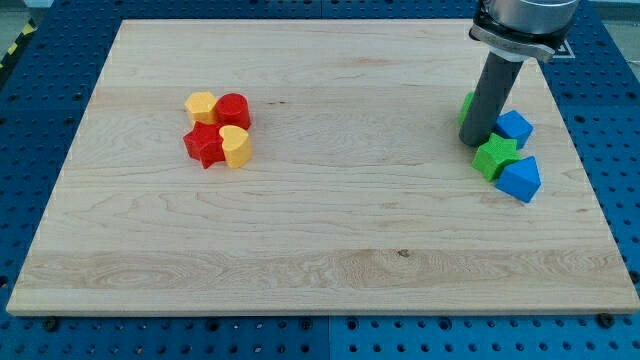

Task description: Slide green star along with blue triangle towards bottom right

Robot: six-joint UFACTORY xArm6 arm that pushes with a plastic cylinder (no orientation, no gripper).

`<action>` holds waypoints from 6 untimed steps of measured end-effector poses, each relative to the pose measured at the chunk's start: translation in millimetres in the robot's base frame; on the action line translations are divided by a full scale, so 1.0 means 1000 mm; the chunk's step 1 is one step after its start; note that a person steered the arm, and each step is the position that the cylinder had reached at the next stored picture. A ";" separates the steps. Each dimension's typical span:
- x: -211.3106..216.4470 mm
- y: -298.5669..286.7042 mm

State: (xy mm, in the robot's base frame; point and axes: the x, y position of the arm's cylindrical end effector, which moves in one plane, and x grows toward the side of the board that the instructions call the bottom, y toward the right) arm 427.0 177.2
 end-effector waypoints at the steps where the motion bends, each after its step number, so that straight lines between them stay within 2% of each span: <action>1: 0.011 0.000; 4: 0.023 0.024; 6: 0.058 0.023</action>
State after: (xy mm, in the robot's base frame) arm 485.3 200.2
